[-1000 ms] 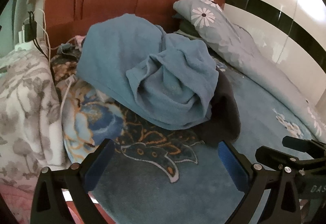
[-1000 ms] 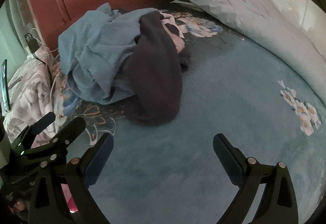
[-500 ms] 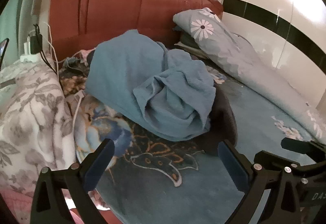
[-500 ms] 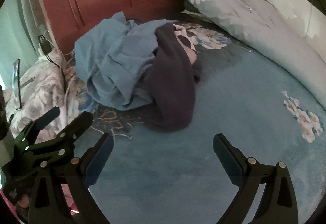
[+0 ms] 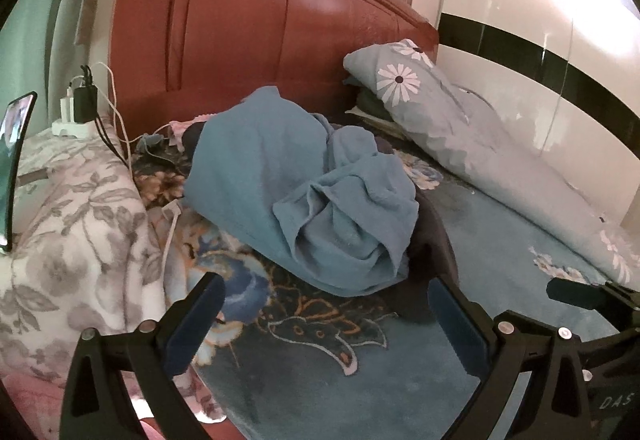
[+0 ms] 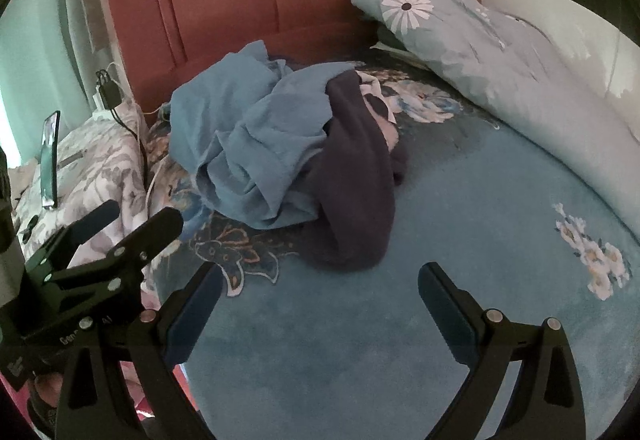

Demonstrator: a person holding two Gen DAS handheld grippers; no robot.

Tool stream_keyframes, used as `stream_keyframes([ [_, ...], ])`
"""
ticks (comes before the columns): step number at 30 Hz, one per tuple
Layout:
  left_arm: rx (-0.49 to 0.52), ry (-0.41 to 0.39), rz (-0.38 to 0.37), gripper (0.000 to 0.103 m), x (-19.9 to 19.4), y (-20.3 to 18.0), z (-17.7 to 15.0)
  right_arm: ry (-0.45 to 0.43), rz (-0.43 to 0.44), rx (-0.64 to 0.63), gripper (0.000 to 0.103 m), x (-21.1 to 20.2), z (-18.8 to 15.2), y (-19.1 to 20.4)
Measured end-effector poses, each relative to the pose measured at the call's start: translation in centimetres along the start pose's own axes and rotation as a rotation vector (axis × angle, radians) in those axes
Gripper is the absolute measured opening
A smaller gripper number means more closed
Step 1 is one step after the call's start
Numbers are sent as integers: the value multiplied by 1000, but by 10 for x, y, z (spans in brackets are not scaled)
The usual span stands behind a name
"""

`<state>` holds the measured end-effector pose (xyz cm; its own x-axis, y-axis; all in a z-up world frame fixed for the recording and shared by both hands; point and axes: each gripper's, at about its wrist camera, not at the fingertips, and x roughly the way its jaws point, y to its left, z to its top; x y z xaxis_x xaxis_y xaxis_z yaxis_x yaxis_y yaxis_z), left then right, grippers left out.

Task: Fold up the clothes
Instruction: 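Approach the clothes pile with both grippers open, then grasp the light blue sweatshirt with the right gripper and lift it off the pile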

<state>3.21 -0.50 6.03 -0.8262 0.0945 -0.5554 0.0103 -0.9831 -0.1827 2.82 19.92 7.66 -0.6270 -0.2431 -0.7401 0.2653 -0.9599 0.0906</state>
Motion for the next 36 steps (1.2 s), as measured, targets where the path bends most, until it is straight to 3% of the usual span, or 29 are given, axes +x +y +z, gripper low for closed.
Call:
stream_keyframes([
  [28, -29, 13, -43, 103, 17, 21, -3, 31, -13, 2, 98, 19, 7, 6],
  [36, -86, 62, -27, 103, 33, 47, -15, -19, -13, -3, 98, 31, 44, 6],
])
